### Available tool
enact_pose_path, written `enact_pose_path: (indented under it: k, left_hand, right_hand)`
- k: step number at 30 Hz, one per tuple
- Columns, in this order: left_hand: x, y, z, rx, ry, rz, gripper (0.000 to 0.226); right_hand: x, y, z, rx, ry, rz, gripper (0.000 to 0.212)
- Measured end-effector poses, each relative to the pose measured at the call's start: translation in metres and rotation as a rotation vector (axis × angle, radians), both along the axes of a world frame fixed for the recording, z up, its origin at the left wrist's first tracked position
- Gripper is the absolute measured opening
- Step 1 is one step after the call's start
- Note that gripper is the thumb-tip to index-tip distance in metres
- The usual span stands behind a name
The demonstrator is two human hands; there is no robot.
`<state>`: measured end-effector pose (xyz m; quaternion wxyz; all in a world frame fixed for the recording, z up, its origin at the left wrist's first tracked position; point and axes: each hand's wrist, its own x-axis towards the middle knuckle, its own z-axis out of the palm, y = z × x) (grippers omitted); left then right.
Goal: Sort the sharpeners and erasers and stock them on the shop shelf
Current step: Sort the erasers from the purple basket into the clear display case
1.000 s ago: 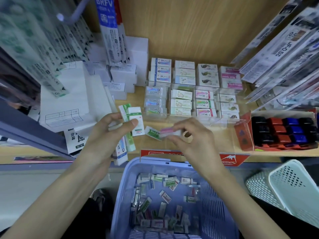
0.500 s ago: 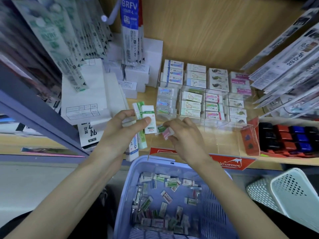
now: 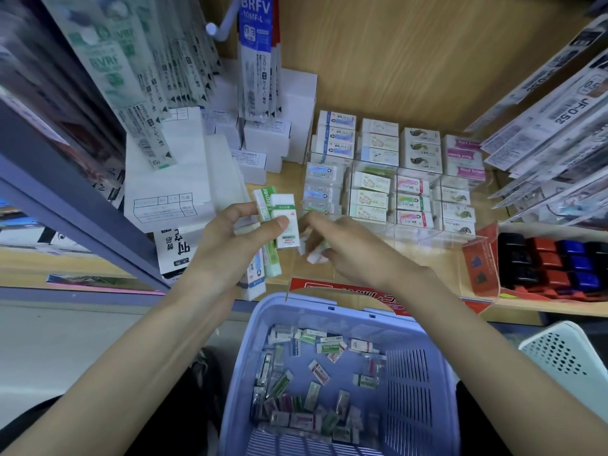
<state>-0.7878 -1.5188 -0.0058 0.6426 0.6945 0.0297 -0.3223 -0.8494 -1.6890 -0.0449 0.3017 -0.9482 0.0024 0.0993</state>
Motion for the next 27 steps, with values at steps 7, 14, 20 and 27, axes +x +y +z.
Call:
enact_pose_path:
  k: [7, 14, 20, 27]
  left_hand:
    - [0.002, 0.001, -0.001, -0.008, 0.005, 0.007, 0.027]
    - [0.001, 0.003, -0.003, -0.002, 0.001, 0.003, 0.03]
    - [0.004, 0.003, -0.003, -0.007, -0.012, 0.003, 0.03]
    - [0.002, 0.001, -0.004, -0.012, -0.015, -0.002, 0.025]
  right_hand:
    - [-0.012, 0.009, -0.015, 0.029, -0.163, -0.219, 0.04]
    - [-0.013, 0.0, -0.015, -0.447, -0.085, 0.192, 0.018]
    - [-0.006, 0.01, -0.008, -0.62, 0.06, 0.216, 0.036]
    - [-0.011, 0.006, -0.024, -0.577, -0.122, 0.123, 0.048]
